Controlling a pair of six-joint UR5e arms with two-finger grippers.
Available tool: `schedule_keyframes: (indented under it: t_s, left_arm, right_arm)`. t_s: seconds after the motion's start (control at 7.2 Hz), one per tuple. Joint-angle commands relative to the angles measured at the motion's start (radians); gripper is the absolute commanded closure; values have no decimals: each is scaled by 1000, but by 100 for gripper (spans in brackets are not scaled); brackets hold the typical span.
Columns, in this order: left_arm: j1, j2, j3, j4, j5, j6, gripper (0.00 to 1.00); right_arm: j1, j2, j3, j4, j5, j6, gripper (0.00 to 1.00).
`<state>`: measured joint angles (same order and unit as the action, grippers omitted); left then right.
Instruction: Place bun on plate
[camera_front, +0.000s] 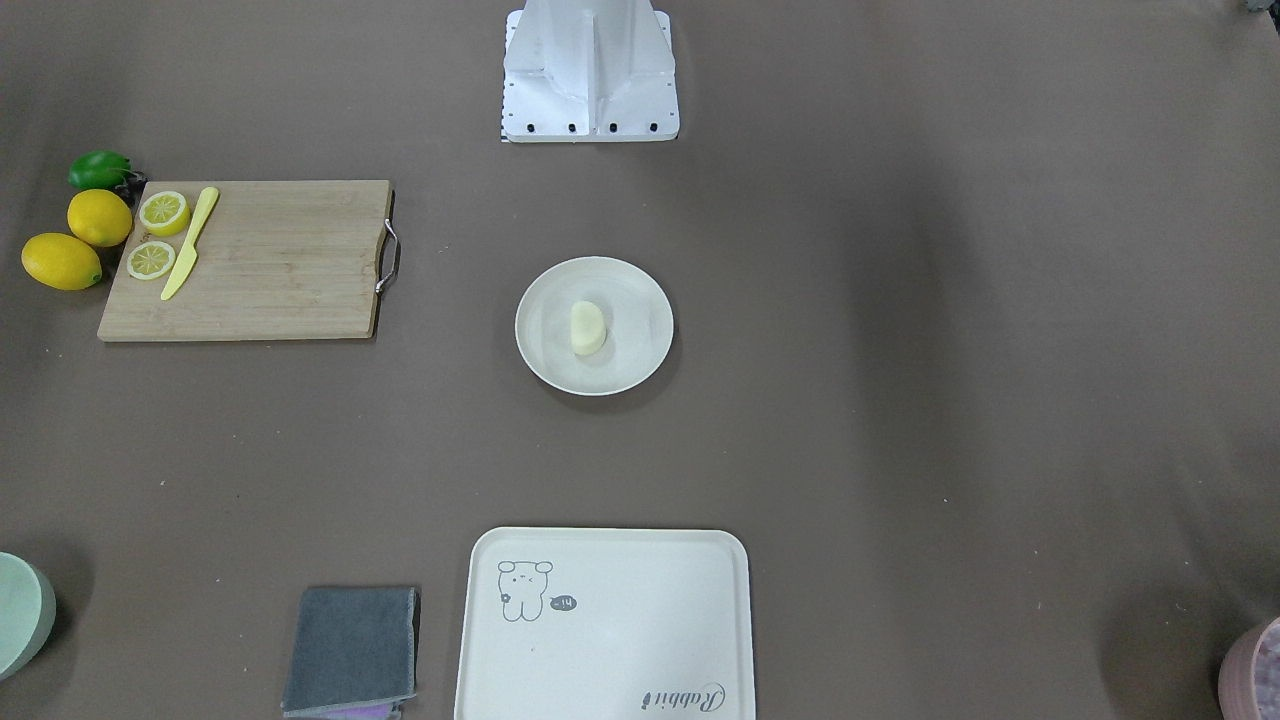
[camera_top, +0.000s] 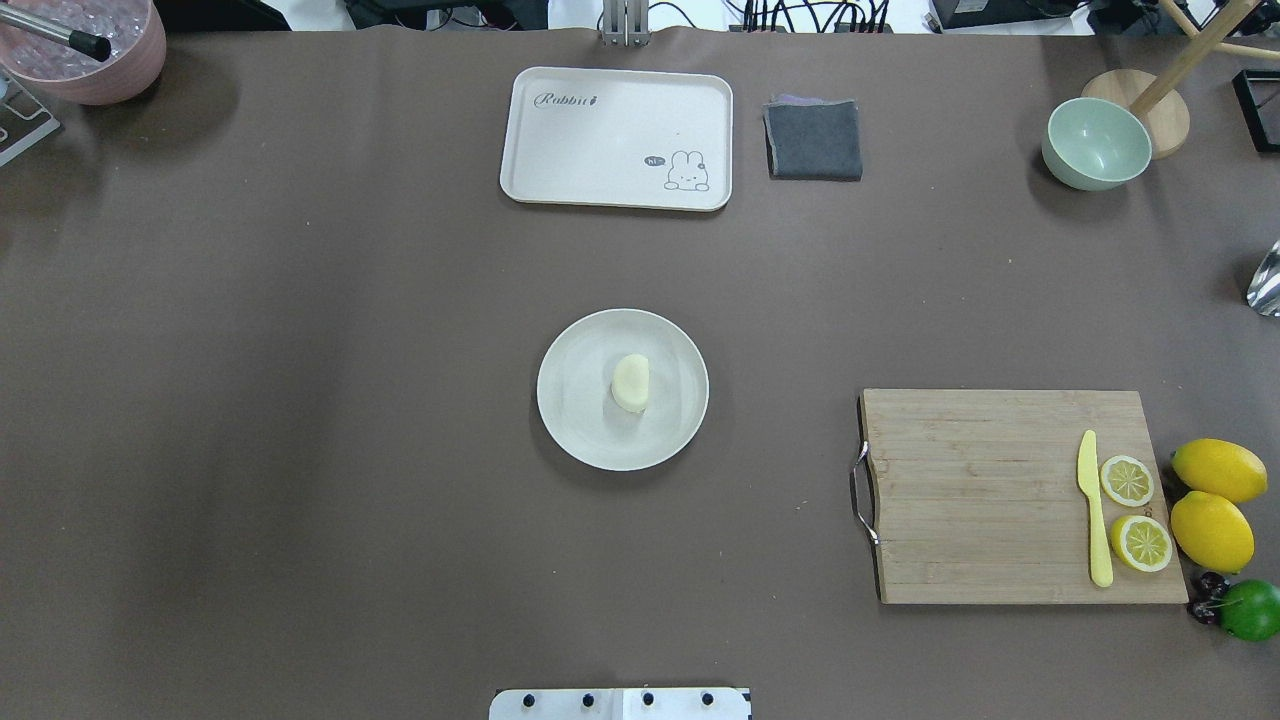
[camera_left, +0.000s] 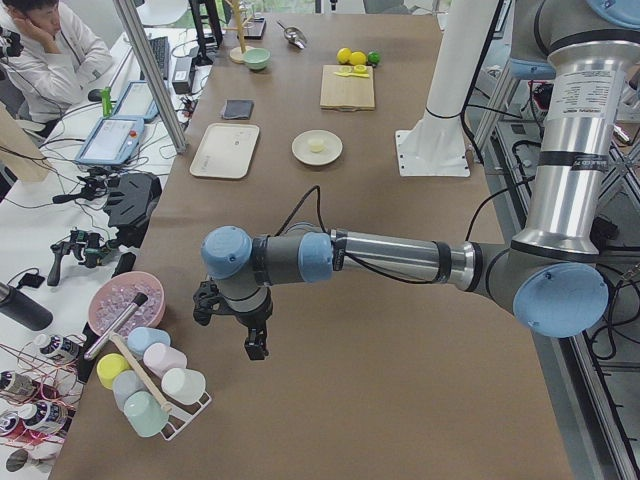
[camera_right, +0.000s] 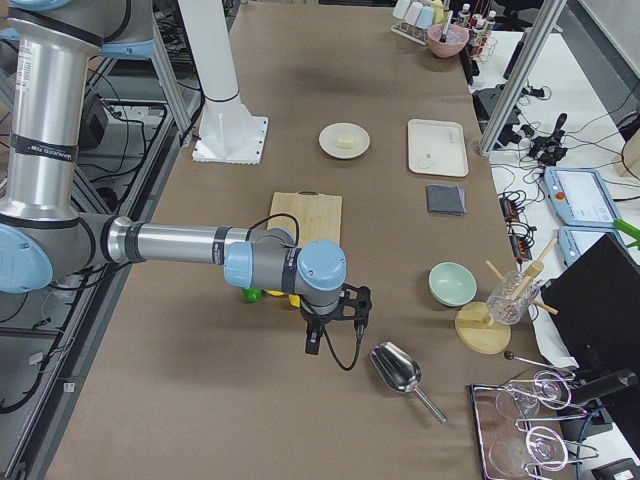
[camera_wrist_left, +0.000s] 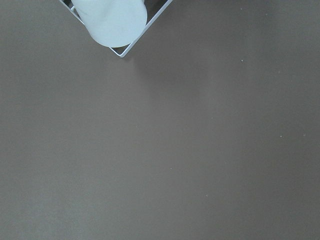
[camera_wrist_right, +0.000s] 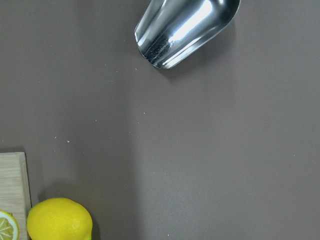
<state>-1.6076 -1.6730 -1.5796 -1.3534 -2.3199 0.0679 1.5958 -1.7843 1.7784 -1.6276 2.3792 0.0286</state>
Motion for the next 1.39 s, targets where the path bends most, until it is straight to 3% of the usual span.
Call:
schedule_keyframes:
  t_s: [0.0,0.56,1.25]
  left_arm:
    - [0,-1,-5,-1,1,1,2]
    - [0,9,-19,-27,49,1,2]
    - [0,28,-19,-58,47,-2,2]
  right_arm:
    - [1,-1,6,0,0,1,0]
    - [1,0,21,0,2,-1,0]
    - [1,2,49,2,2,-3,0]
